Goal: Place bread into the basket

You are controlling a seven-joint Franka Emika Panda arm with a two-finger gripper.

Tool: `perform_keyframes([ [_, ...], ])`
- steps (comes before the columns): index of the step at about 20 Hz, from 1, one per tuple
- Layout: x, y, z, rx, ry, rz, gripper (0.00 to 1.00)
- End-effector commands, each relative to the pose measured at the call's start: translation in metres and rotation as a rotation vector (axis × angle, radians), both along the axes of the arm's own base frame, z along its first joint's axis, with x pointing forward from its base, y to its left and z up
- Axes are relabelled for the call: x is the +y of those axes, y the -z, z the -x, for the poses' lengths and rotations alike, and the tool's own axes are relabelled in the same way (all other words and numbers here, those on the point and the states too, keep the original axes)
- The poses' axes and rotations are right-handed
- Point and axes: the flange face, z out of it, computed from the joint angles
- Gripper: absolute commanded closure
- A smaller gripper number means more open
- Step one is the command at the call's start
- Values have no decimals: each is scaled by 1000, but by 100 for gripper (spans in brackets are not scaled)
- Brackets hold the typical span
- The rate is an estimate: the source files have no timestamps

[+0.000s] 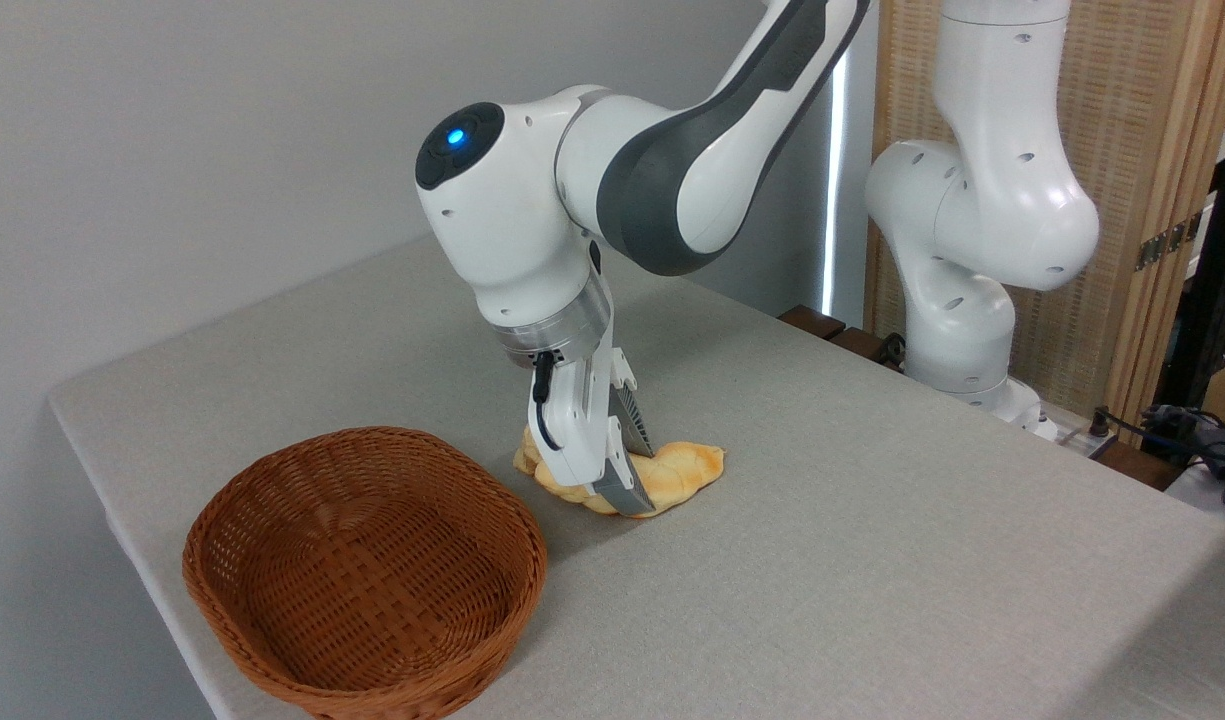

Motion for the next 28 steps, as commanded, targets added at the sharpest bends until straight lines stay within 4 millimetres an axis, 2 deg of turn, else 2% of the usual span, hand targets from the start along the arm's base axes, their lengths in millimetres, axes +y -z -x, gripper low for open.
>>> perform_keyframes([
  [1,4,-19,-1,-48,-4,7,45],
  [8,10,-50,-7,-97,-13,16,45],
  [14,4,-94,-28,-197,-46,80,45],
  [17,2,-107,-40,-246,-65,108,45],
  [19,0,-116,-50,-299,-141,118,45],
  [24,1,-119,-76,-427,-363,119,44],
  [28,2,-119,-89,-502,-456,133,41],
])
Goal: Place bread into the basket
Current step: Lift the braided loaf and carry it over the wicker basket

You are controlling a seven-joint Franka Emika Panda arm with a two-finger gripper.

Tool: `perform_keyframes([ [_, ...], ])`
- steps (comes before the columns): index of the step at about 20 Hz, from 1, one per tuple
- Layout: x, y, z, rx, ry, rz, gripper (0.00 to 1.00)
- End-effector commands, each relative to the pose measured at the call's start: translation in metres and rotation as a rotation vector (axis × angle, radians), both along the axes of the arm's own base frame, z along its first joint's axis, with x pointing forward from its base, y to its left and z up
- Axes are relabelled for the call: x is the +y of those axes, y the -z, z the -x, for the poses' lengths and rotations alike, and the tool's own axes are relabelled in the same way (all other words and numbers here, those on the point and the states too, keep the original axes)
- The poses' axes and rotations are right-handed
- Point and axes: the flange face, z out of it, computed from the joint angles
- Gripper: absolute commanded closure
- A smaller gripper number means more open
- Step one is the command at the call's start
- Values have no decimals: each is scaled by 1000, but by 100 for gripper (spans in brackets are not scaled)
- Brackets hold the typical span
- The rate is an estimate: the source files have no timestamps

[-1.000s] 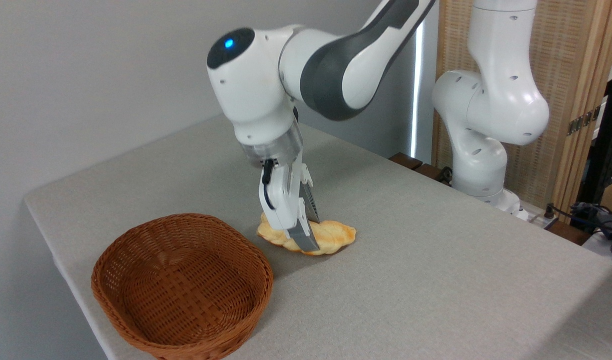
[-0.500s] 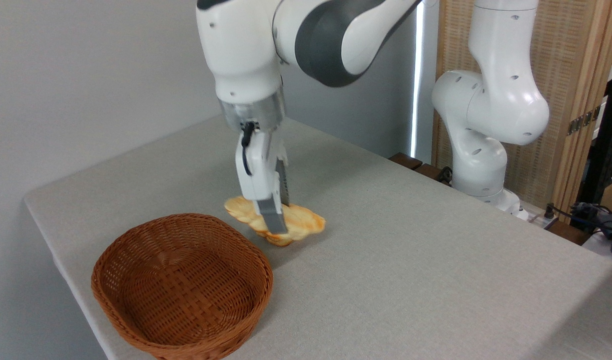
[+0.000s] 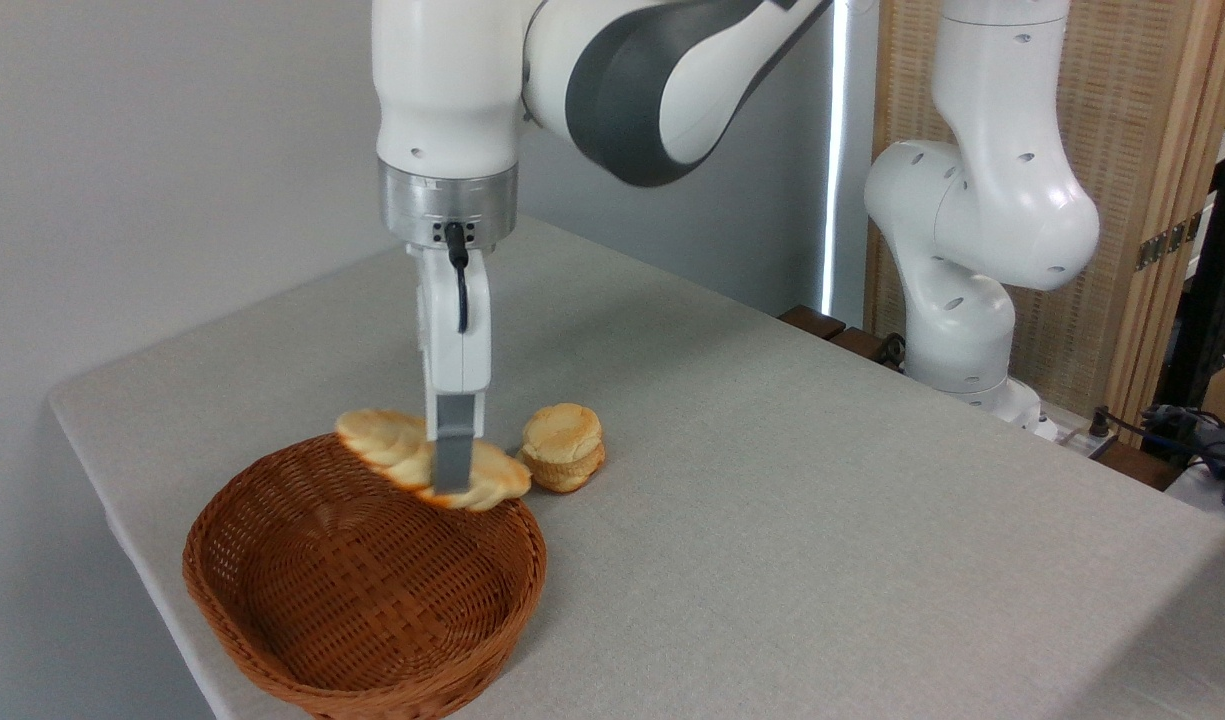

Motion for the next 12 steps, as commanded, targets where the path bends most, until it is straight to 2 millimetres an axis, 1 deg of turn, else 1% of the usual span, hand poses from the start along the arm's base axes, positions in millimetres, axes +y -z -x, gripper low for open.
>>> perform_keyframes([
  [1,3,-4,-16,-70,-112,50,41],
  [3,3,-7,-20,-105,-146,82,40],
  [5,4,-3,-25,-123,-176,117,37],
  [7,4,5,-30,-121,-182,119,27],
  [9,5,17,-33,-103,-177,106,0],
  [12,5,27,-35,-88,-171,100,0],
])
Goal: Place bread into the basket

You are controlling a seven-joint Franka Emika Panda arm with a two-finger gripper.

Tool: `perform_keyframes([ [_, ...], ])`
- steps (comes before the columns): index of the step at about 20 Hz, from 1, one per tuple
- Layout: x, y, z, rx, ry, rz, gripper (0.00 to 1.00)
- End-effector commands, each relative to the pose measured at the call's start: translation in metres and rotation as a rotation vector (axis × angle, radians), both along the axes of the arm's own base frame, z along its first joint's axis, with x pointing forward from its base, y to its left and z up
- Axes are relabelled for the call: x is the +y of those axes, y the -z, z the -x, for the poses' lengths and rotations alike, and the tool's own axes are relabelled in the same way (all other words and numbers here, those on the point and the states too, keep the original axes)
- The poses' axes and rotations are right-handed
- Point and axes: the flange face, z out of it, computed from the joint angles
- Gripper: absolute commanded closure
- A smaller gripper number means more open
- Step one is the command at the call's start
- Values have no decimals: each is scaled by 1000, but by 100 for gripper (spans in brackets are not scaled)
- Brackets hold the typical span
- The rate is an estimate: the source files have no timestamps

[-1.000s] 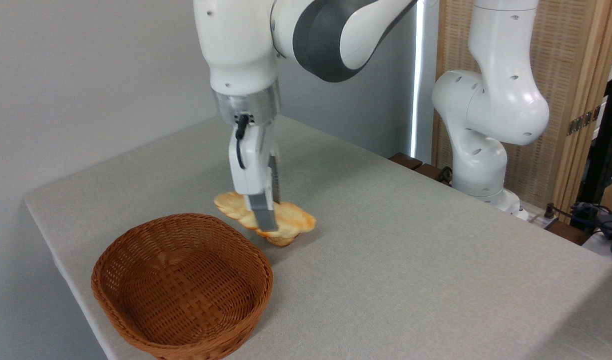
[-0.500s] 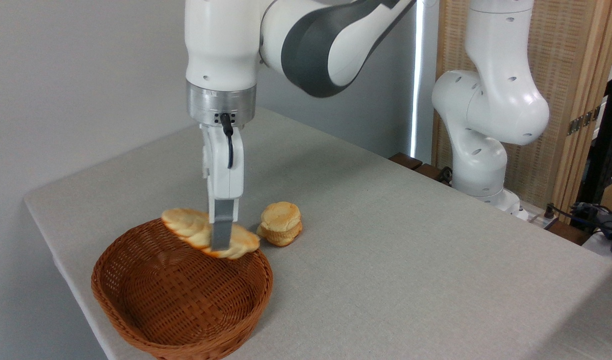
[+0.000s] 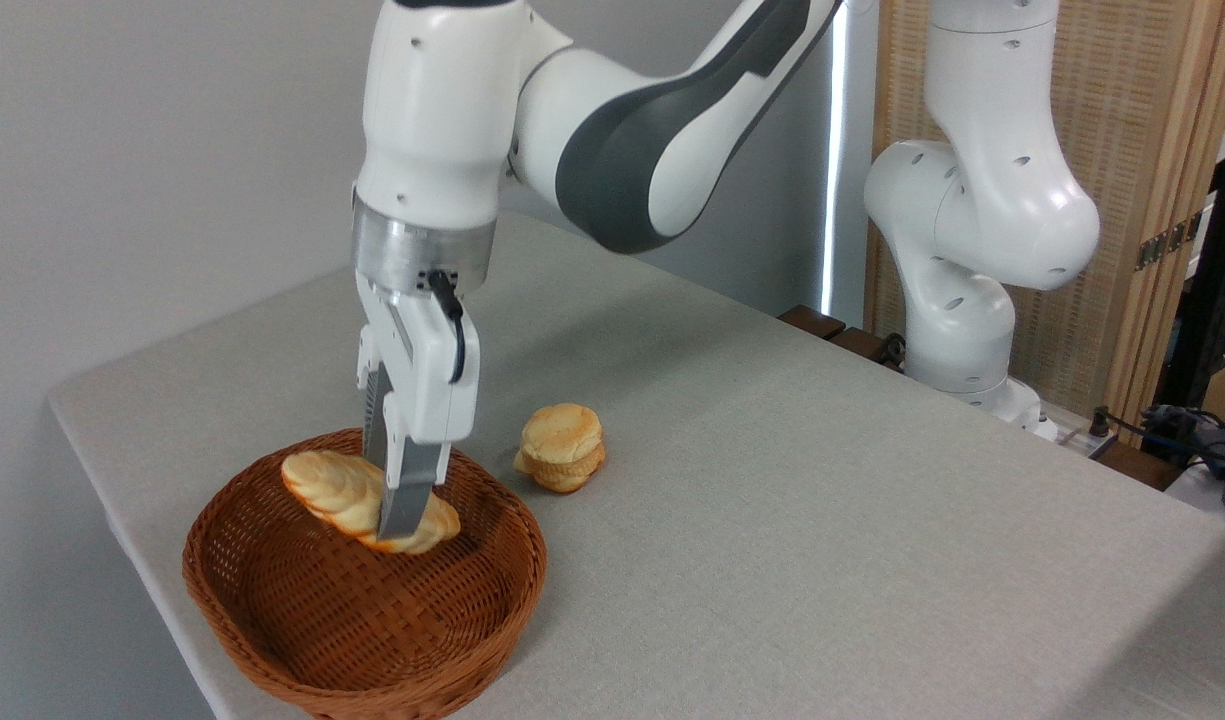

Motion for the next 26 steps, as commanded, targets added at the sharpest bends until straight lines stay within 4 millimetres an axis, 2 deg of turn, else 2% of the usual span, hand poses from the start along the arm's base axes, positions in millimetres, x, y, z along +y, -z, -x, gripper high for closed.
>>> perform_keyframes([
  [1,2,4,-7,-3,-12,10,0],
  [15,7,4,-7,1,-30,15,0],
  [22,4,-24,13,65,-101,48,0],
  [26,4,-43,26,125,-137,-59,0],
])
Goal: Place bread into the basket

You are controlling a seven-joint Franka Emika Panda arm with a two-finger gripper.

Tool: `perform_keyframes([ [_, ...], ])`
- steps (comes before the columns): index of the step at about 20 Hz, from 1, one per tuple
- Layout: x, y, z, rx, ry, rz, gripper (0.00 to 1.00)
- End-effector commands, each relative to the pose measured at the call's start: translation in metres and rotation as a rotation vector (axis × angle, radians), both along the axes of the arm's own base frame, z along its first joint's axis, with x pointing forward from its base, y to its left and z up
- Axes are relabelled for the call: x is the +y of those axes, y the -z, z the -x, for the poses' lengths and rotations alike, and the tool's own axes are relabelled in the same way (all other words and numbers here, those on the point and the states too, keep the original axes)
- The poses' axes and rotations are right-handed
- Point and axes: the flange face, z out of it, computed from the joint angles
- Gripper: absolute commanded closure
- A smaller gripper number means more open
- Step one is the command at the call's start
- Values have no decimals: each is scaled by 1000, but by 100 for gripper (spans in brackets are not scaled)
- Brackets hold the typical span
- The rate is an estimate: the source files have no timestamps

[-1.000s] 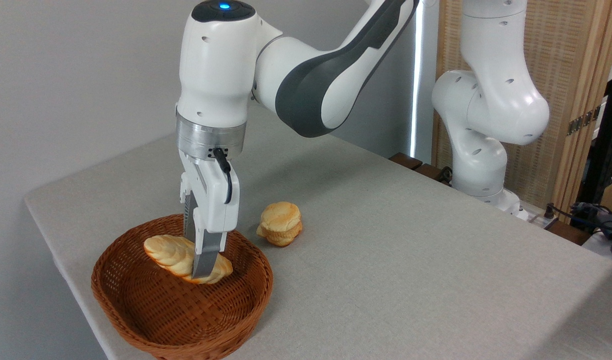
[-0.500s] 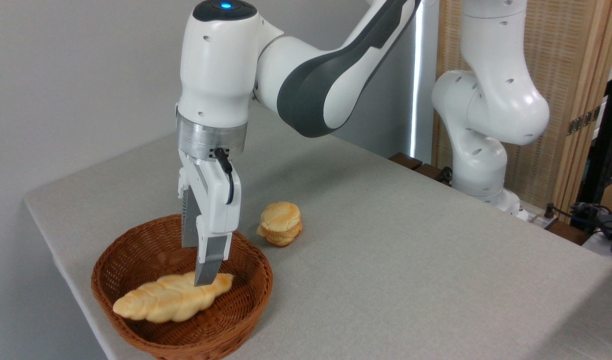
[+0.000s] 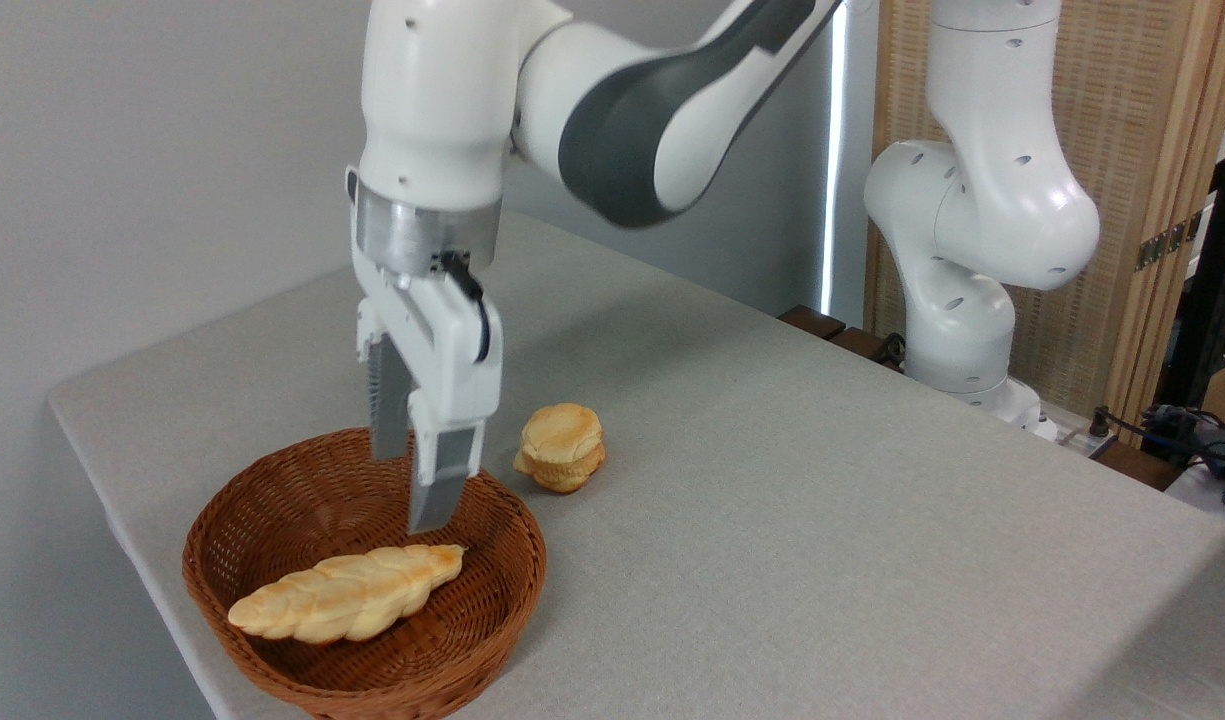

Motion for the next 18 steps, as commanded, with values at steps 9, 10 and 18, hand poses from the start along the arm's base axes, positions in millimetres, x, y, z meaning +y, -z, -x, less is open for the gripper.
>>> perform_keyframes([
  [9,-9,-21,33,175,-233,-142,0],
  [10,-6,-21,35,187,-229,-143,0],
  [18,-10,-19,37,209,-234,-137,0],
])
